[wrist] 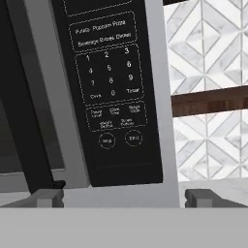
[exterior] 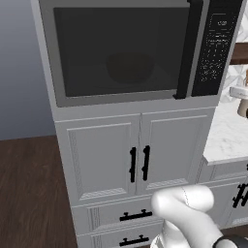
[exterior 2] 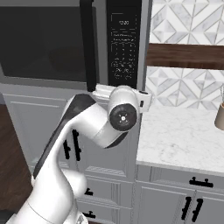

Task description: Open the microwave, place the bowl with waffle inside the microwave, then close the microwave door and turn it on.

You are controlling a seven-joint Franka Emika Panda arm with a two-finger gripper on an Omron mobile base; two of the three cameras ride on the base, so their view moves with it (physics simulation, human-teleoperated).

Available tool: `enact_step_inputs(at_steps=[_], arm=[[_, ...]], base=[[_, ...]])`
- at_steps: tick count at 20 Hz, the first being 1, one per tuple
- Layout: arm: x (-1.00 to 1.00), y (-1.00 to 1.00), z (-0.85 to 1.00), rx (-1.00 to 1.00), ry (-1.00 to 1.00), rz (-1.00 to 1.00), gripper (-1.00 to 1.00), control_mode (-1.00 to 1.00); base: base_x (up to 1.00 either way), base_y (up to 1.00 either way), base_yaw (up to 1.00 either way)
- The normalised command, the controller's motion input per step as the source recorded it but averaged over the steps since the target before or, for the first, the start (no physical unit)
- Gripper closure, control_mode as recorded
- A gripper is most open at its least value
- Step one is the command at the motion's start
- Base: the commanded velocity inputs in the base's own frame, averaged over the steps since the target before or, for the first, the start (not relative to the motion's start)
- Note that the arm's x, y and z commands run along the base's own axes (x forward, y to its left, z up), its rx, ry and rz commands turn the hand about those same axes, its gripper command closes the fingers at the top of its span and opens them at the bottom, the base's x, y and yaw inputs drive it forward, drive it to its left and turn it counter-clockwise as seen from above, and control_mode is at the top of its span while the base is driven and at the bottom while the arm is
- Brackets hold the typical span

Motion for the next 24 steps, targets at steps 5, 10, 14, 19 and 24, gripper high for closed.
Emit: enact_step_inputs(at_steps=[5,10,14,19,24], arm=[[0.01,-0.47,0.00,0.00,0.00,0.18,-1.00,-1.00],[0.09,-0.33,0.00,0.00,0.00,0.04,-1.00,-1.00],[0.10,-0.08,0.00,0.00,0.00,-0.08,-1.00,-1.00],[0.23,0.07,0.00,0.00,-0.01,-0.01,-1.00,-1.00],[0.28,0.19,0.00,0.00,0.00,-0.03,-1.00,-1.00]], base=[[0.00,0.00,0.00],[0.00,0.00,0.00],[0.00,0.00,0.00],[0.00,0.00,0.00],[0.00,0.00,0.00]])
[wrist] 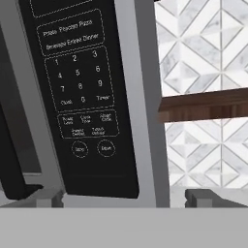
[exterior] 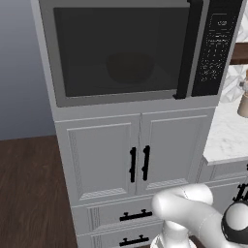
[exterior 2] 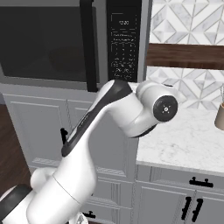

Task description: Open the microwave, place the bowl with waffle inside the microwave, then close the microwave door and turn it on.

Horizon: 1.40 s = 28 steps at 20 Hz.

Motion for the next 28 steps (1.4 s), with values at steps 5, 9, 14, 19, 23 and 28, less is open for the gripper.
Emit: enact_step_inputs(at_steps=[5,9,14,19,23,28], arm=[[0.47,0.00,0.00,0.00,0.00,-0.01,-1.00,-1.00],[0.47,0.00,0.00,0.00,0.00,-0.01,-1.00,-1.00],[0.39,0.00,0.00,0.00,0.00,-0.02,-1.00,-1.00],[0.22,0.00,-0.02,0.00,0.00,-0.06,-1.00,-1.00],[0.10,0.00,-0.03,0.00,0.00,-0.11,-1.00,-1.00],[0.14,0.09,-0.01,0.00,0.00,-0.10,-1.00,-1.00]], base=[[0.00,0.00,0.00],[0.00,0.00,0.00],[0.00,0.00,0.00],[0.00,0.00,0.00],[0.00,0.00,0.00],[0.00,0.00,0.00]])
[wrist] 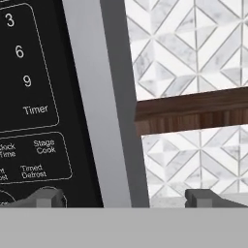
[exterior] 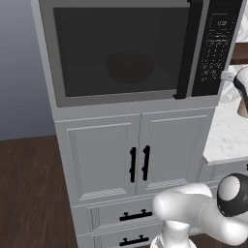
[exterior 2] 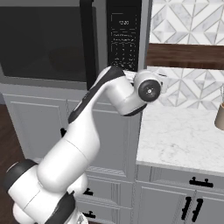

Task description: Open the microwave, place the bowl with waffle inside the microwave, then close the microwave door and turn it on.

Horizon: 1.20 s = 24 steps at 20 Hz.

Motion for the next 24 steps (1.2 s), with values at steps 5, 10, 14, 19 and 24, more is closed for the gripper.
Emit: enact_step_inputs(at_steps=[5,10,14,19,24], arm=[[0.16,0.26,-0.06,-0.01,0.00,-0.01,-1.00,-1.00],[0.09,0.10,-0.25,0.00,0.00,0.00,-1.00,-1.00],[0.08,-0.05,-0.21,0.00,-0.02,0.02,-1.00,-1.00],[0.31,-0.03,-0.02,0.00,0.00,0.00,-1.00,-1.00],[0.43,0.00,0.00,0.00,0.00,-0.01,-1.00,-1.00]], base=[[0.00,0.00,0.00],[0.00,0.00,0.00],[0.00,0.00,0.00],[0.00,0.00,0.00],[0.00,0.00,0.00]])
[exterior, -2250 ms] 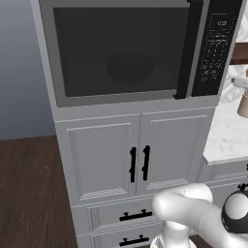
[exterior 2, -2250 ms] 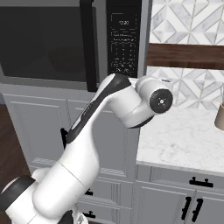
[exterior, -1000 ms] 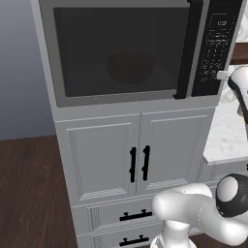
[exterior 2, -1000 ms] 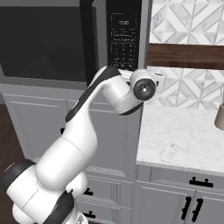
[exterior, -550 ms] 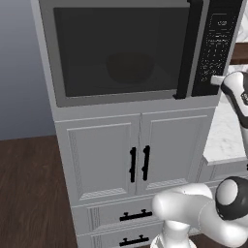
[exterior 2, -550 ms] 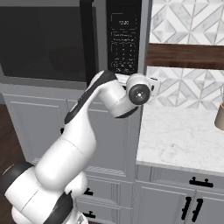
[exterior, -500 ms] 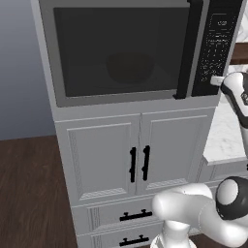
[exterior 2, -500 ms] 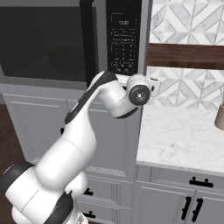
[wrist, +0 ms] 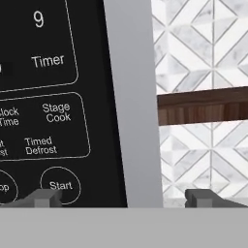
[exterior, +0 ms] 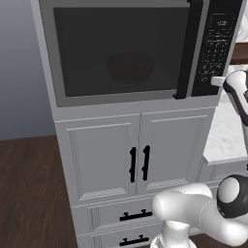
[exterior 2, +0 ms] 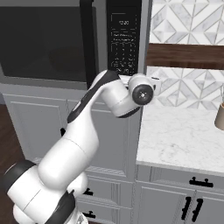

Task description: Open the microwave, place the bowl with waffle inside the microwave, then close the microwave door and turn it on.

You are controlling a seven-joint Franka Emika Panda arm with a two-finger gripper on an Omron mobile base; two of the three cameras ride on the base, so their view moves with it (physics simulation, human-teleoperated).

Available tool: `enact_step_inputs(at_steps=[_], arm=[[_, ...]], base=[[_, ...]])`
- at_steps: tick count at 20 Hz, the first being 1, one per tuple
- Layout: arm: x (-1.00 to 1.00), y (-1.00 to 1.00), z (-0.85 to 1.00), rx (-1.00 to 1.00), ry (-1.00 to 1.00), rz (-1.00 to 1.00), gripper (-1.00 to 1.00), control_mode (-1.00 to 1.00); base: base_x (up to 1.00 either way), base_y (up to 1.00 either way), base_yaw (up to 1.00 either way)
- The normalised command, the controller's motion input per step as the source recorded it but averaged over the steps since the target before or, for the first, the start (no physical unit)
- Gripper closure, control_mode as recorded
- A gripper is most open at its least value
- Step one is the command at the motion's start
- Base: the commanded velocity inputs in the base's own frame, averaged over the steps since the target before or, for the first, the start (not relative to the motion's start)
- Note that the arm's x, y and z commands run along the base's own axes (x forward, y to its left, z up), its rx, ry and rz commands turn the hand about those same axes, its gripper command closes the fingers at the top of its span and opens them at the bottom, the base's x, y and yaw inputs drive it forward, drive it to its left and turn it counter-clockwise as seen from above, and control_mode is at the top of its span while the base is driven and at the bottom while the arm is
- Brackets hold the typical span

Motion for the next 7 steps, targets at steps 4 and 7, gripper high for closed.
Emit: enact_step_inputs(at_steps=[4,7], arm=[[0.13,0.00,0.00,0.00,0.00,0.00,-1.00,-1.00],[-0.01,0.00,0.00,0.00,0.00,0.00,-1.00,-1.00]], base=[[0.00,0.00,0.00],[0.00,0.00,0.00]])
